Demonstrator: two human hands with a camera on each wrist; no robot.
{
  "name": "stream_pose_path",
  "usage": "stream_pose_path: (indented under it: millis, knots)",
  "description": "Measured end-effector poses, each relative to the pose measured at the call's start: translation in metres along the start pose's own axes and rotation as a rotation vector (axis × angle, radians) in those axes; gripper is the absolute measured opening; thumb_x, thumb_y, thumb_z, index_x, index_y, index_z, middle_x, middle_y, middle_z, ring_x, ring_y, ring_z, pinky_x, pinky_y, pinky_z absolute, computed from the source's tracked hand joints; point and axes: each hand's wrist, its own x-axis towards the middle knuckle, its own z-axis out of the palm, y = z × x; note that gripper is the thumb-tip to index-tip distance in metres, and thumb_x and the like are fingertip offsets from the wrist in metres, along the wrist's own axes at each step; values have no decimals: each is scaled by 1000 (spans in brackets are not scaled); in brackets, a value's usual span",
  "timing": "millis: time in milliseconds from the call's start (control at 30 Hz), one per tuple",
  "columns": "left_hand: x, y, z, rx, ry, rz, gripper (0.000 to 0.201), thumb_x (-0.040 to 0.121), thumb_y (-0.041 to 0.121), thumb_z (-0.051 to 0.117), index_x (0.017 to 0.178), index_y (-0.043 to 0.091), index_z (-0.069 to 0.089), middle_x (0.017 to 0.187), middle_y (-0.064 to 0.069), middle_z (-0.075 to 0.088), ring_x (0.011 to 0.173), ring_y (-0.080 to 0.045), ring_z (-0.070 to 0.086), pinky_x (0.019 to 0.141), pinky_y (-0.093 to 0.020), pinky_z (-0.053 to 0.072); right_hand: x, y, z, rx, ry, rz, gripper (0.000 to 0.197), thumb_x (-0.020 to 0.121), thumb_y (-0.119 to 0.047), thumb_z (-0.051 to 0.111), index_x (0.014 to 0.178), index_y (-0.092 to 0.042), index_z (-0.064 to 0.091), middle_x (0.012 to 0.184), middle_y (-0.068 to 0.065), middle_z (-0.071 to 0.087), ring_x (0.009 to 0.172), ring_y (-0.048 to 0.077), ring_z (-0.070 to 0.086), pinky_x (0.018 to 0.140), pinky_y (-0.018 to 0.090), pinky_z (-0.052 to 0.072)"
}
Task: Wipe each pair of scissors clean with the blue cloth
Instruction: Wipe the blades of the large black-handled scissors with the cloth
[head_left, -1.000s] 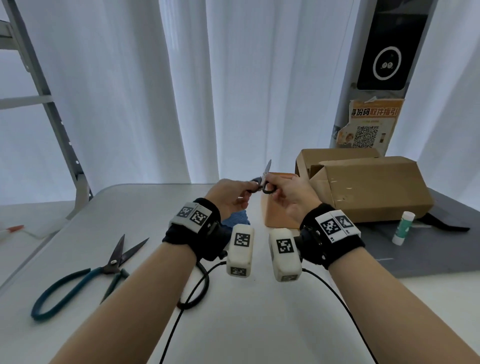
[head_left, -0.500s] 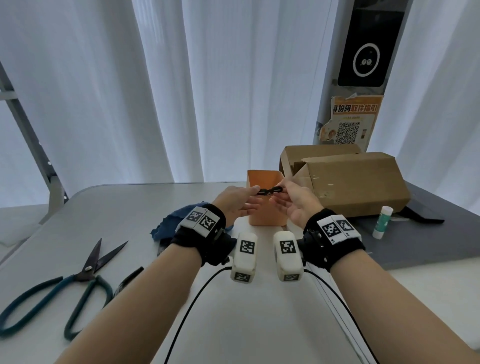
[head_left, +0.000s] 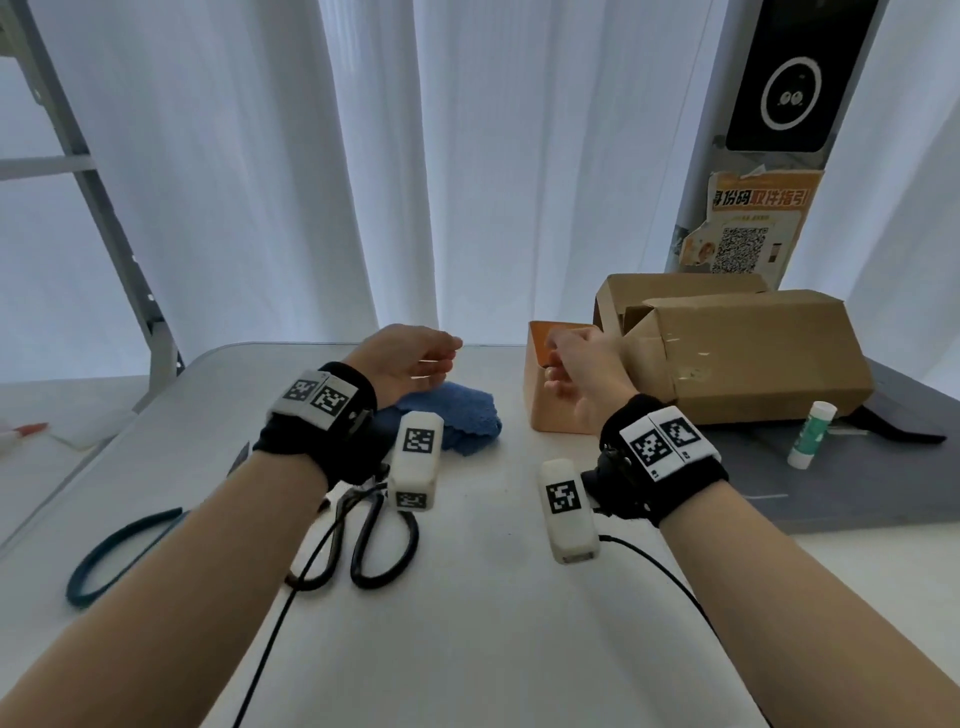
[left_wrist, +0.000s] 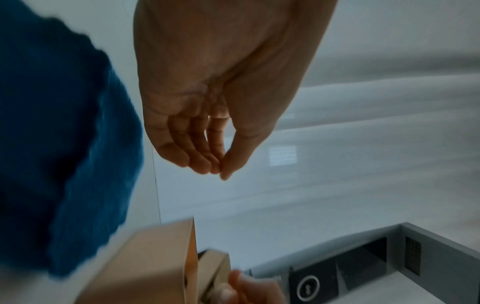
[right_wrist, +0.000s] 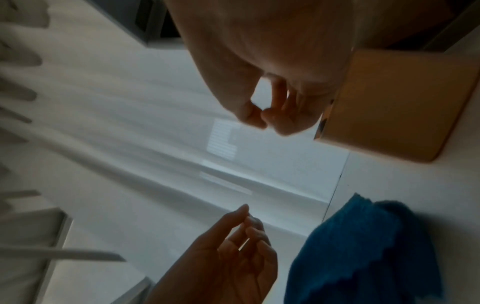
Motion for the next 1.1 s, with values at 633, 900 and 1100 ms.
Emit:
stream_pose_path:
  millis: [633,900,1100]
  knots:
    - [-27,-12,-97,347,87,-103,17,91,25,72,98,11,65,80,-2,60,69,-13,57,67,-25,54,22,59,93,-1132,-412,-110,38,94,-19,56,121,9,54,109,16,52,97,25,46,72,27,42]
    - [-28,-20,-92,827,-56,-206,22,79,23,84,88,8,71,81,-4,72,76,-17,68,74,-33,61,-3,42,83,-940,-543,-167,22,95,-21,63,112,-8,69,107,8,60,85,16,60,64,24,51]
    - [-35,-28,-87,1202,-158,-376,37,75,19,87,106,5,72,81,-1,73,85,-17,69,89,-35,58,-43,51,100,-1182,-881,29,37,85,-22,78,111,3,66,88,12,72,72,20,70,59,27,61]
